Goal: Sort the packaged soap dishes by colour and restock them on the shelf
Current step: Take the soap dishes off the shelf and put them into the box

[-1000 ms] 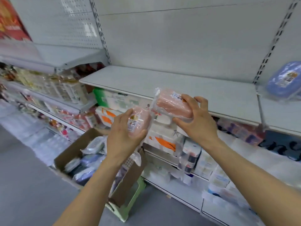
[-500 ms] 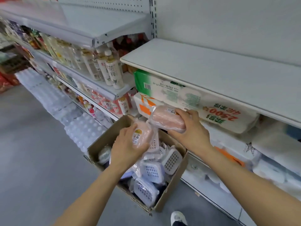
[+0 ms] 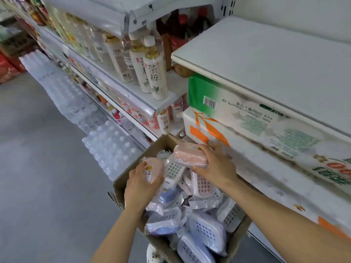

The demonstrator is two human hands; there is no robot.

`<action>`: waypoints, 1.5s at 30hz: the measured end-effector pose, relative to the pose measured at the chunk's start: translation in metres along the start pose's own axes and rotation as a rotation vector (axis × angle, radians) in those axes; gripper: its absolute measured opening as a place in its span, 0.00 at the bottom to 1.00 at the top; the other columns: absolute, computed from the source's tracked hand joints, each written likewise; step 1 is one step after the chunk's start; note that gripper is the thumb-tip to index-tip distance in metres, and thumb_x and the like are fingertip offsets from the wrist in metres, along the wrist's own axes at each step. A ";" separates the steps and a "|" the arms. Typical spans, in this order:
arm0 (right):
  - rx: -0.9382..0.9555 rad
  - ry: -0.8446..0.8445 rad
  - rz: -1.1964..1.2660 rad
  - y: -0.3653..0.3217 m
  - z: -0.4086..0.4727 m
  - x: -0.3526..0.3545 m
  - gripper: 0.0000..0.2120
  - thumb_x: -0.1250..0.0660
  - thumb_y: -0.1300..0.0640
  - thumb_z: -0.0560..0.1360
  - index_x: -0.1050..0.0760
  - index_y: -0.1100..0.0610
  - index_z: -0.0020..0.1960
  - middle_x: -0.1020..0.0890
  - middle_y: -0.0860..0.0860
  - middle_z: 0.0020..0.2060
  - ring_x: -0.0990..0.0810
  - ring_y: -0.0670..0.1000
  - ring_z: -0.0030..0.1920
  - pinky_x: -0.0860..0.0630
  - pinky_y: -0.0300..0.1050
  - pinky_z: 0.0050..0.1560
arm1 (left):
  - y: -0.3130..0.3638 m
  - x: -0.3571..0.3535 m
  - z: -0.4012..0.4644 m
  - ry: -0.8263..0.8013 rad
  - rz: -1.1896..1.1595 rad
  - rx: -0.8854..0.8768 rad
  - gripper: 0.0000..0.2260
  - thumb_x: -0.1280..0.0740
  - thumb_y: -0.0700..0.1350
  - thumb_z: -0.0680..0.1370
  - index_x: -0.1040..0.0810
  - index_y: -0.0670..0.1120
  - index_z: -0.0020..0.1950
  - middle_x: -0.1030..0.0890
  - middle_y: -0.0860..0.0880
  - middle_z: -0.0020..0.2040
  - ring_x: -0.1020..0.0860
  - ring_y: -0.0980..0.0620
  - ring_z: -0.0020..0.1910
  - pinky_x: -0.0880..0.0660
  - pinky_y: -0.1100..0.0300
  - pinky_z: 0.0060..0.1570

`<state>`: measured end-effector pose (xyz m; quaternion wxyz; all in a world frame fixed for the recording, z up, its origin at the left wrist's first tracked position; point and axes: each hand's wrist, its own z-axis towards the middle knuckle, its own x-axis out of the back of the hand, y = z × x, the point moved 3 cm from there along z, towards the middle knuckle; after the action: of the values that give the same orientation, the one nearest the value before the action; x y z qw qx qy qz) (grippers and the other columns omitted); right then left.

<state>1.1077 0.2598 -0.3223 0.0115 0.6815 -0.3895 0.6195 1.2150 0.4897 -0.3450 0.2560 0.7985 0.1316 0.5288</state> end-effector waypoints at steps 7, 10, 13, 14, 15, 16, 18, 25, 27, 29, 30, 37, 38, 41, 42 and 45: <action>-0.126 -0.020 -0.078 -0.029 0.046 -0.078 0.36 0.30 0.37 0.70 0.43 0.41 0.73 0.35 0.53 0.67 0.28 0.58 0.63 0.23 0.53 0.54 | -0.049 -0.020 0.074 -0.219 0.089 0.058 0.35 0.32 0.65 0.72 0.39 0.54 0.75 0.32 0.48 0.69 0.27 0.43 0.64 0.28 0.48 0.61; -0.166 -0.038 -0.012 -0.039 0.058 -0.108 0.40 0.27 0.44 0.71 0.45 0.42 0.76 0.42 0.54 0.70 0.34 0.61 0.67 0.24 0.58 0.55 | -0.059 -0.031 0.096 -0.279 0.127 0.017 0.36 0.32 0.65 0.73 0.41 0.55 0.75 0.35 0.48 0.71 0.31 0.44 0.67 0.30 0.46 0.64; -0.153 -0.112 -0.021 -0.045 0.068 -0.134 0.38 0.30 0.50 0.75 0.48 0.44 0.77 0.51 0.54 0.75 0.38 0.64 0.70 0.28 0.58 0.61 | -0.066 -0.046 0.112 -0.402 0.102 -0.037 0.39 0.30 0.63 0.73 0.45 0.54 0.78 0.43 0.48 0.76 0.41 0.44 0.74 0.41 0.48 0.71; -0.148 -0.143 -0.029 -0.047 0.071 -0.141 0.37 0.32 0.50 0.77 0.50 0.45 0.78 0.55 0.53 0.77 0.41 0.64 0.73 0.31 0.58 0.65 | -0.069 -0.050 0.115 -0.453 0.121 -0.053 0.42 0.29 0.62 0.72 0.47 0.54 0.79 0.47 0.49 0.78 0.44 0.43 0.75 0.44 0.49 0.73; -0.140 -0.167 -0.037 -0.048 0.073 -0.147 0.37 0.33 0.50 0.78 0.52 0.45 0.79 0.58 0.53 0.78 0.44 0.64 0.75 0.35 0.58 0.69 | -0.072 -0.054 0.119 -0.505 0.166 -0.066 0.44 0.29 0.62 0.72 0.49 0.53 0.80 0.50 0.49 0.79 0.47 0.43 0.77 0.46 0.49 0.74; -0.131 -0.184 -0.050 -0.049 0.075 -0.150 0.38 0.34 0.50 0.78 0.53 0.44 0.79 0.61 0.53 0.78 0.46 0.65 0.76 0.37 0.59 0.71 | -0.075 -0.057 0.122 -0.550 0.222 -0.084 0.45 0.29 0.62 0.72 0.51 0.52 0.80 0.53 0.49 0.80 0.50 0.42 0.77 0.48 0.49 0.75; -0.130 -0.208 -0.067 -0.050 0.079 -0.153 0.37 0.34 0.52 0.78 0.54 0.44 0.79 0.62 0.52 0.78 0.48 0.65 0.76 0.36 0.59 0.70 | -0.082 -0.063 0.128 -0.613 0.331 -0.154 0.45 0.31 0.63 0.73 0.54 0.52 0.81 0.57 0.49 0.80 0.53 0.42 0.78 0.50 0.48 0.76; -0.159 -0.151 -0.039 -0.057 0.063 -0.121 0.32 0.36 0.52 0.78 0.46 0.48 0.78 0.46 0.55 0.76 0.39 0.64 0.71 0.33 0.56 0.67 | -0.062 -0.047 0.126 -0.564 0.547 -0.373 0.43 0.33 0.64 0.74 0.51 0.50 0.80 0.48 0.46 0.79 0.48 0.42 0.77 0.42 0.45 0.74; -0.161 -0.084 -0.006 -0.058 0.043 -0.101 0.30 0.36 0.52 0.77 0.42 0.50 0.76 0.39 0.55 0.72 0.36 0.60 0.69 0.30 0.54 0.64 | -0.041 -0.039 0.111 -0.523 0.466 -0.417 0.41 0.33 0.64 0.74 0.48 0.50 0.79 0.44 0.46 0.79 0.46 0.44 0.77 0.42 0.46 0.74; -0.158 -0.001 0.015 -0.056 0.014 -0.076 0.27 0.36 0.51 0.77 0.38 0.51 0.74 0.35 0.52 0.69 0.37 0.57 0.69 0.30 0.52 0.62 | -0.012 -0.030 0.087 -0.454 0.391 -0.501 0.38 0.34 0.63 0.74 0.45 0.50 0.79 0.39 0.46 0.78 0.42 0.45 0.76 0.42 0.47 0.74; -0.155 0.046 0.006 -0.054 -0.004 -0.061 0.26 0.36 0.50 0.77 0.38 0.50 0.73 0.35 0.51 0.70 0.37 0.56 0.69 0.30 0.52 0.62 | 0.004 -0.025 0.070 -0.409 0.361 -0.558 0.37 0.33 0.62 0.75 0.43 0.49 0.78 0.38 0.46 0.77 0.40 0.45 0.75 0.41 0.48 0.73; -0.230 0.451 -0.101 -0.002 -0.180 0.046 0.27 0.32 0.51 0.76 0.33 0.52 0.73 0.30 0.54 0.71 0.31 0.58 0.68 0.27 0.54 0.59 | 0.121 -0.010 -0.098 -0.256 0.093 -0.942 0.30 0.29 0.52 0.76 0.34 0.45 0.75 0.29 0.46 0.71 0.34 0.46 0.71 0.38 0.54 0.68; -0.243 0.530 -0.109 0.010 -0.210 0.060 0.26 0.30 0.52 0.74 0.30 0.54 0.70 0.27 0.56 0.68 0.28 0.60 0.65 0.25 0.55 0.55 | 0.134 -0.013 -0.125 -0.255 0.067 -0.995 0.30 0.29 0.52 0.76 0.33 0.45 0.74 0.28 0.47 0.70 0.33 0.46 0.70 0.37 0.53 0.68; -0.318 0.704 -0.131 0.045 -0.303 0.097 0.25 0.27 0.55 0.71 0.27 0.55 0.67 0.23 0.56 0.63 0.23 0.60 0.59 0.22 0.56 0.51 | 0.173 -0.023 -0.212 -0.214 0.045 -1.163 0.28 0.31 0.53 0.77 0.32 0.47 0.74 0.26 0.48 0.69 0.31 0.47 0.69 0.34 0.51 0.67; -0.336 0.750 -0.148 0.055 -0.334 0.108 0.24 0.28 0.54 0.72 0.27 0.55 0.67 0.23 0.55 0.63 0.23 0.59 0.59 0.21 0.56 0.51 | 0.185 -0.027 -0.241 -0.198 0.042 -1.215 0.27 0.32 0.55 0.77 0.32 0.47 0.74 0.26 0.48 0.68 0.30 0.47 0.68 0.32 0.50 0.66; -0.405 0.865 -0.194 0.088 -0.424 0.137 0.22 0.37 0.49 0.74 0.27 0.53 0.67 0.23 0.52 0.62 0.23 0.57 0.59 0.22 0.53 0.48 | 0.217 -0.041 -0.329 -0.162 0.016 -1.346 0.28 0.39 0.60 0.75 0.30 0.49 0.72 0.23 0.49 0.65 0.27 0.48 0.64 0.29 0.50 0.62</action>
<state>0.6955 0.3391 -0.1475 0.3624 0.3788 -0.3965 0.7536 0.8857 0.3774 -0.1558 0.7025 0.5031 -0.2520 0.4358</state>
